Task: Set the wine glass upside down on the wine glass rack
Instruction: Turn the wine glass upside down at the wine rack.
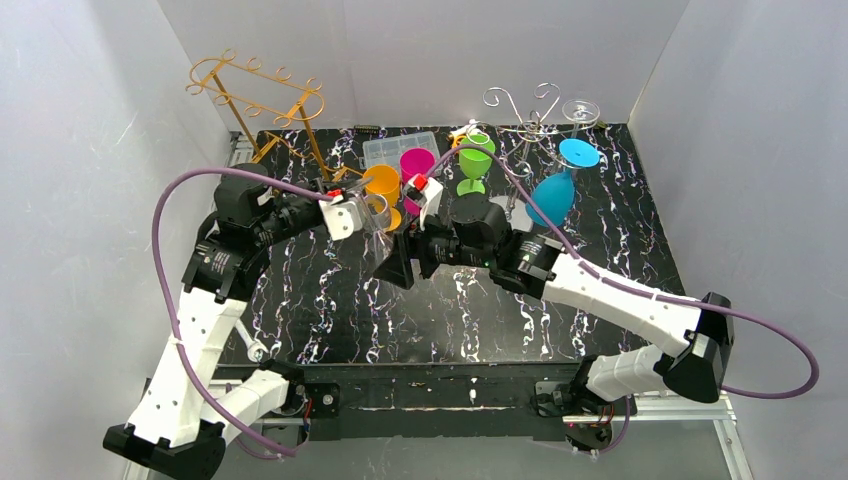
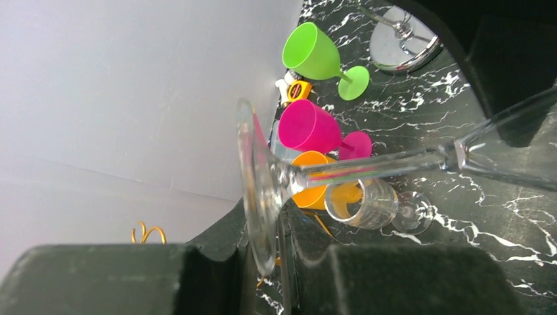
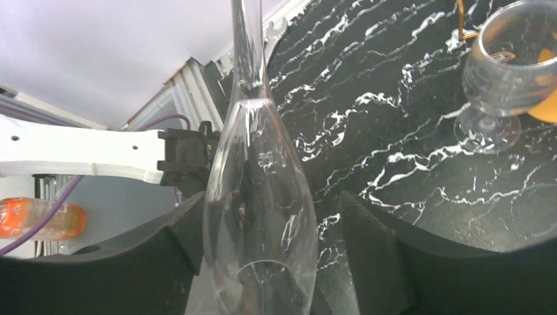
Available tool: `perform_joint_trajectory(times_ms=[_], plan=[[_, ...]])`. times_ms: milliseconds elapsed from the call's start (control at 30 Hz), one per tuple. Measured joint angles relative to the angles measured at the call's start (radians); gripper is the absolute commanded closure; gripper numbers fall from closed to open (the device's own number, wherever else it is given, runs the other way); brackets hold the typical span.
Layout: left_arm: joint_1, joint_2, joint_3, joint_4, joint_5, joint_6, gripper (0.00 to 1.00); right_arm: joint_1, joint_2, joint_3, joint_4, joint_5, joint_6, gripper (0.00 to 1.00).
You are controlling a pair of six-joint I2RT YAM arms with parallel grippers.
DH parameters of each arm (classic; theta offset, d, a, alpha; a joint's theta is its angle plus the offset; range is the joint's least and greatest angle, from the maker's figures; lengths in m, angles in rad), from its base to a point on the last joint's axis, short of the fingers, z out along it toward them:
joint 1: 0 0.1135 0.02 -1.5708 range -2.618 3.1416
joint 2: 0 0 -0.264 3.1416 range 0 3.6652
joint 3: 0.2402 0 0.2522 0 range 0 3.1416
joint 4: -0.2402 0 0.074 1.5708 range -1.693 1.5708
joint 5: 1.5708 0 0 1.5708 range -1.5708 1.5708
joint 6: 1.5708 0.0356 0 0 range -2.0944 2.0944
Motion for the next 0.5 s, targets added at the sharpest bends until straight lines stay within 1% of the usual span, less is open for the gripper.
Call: perform_joint_trajectory(times_ms=[33,67,133,200,233,267,300,433,500], plan=[[-0.001,0.0,0.002,0.001,-0.002,-0.004,0.88,0.0,0.0,-0.009,0.003,0.009,-0.004,0.36],[-0.001,0.0,0.002,0.003,-0.004,-0.009,0.76,0.0,0.0,-0.016,0.01,0.016,-0.007,0.39],[-0.002,0.0,0.003,0.007,-0.003,-0.027,0.49,0.005,-0.005,-0.022,0.015,0.036,-0.023,0.44],[-0.003,-0.002,0.011,0.008,0.007,-0.055,0.19,0.007,-0.014,-0.028,0.015,0.07,-0.043,0.5],[-0.005,-0.003,0.017,0.009,0.014,-0.075,0.08,0.007,-0.026,-0.04,0.016,0.097,-0.055,0.55],[-0.006,-0.005,0.024,0.01,0.02,-0.098,0.03,0.007,-0.043,-0.06,0.018,0.125,-0.067,0.6],[-0.007,-0.008,0.032,0.011,0.025,-0.13,0.02,0.006,-0.065,-0.083,0.019,0.153,-0.08,0.65],[-0.009,-0.025,0.049,0.012,0.033,-0.268,0.02,0.003,-0.179,-0.197,0.03,0.274,-0.136,0.78],[-0.009,-0.036,0.048,0.007,0.035,-0.328,0.02,-0.001,-0.238,-0.247,0.037,0.334,-0.161,0.86]])
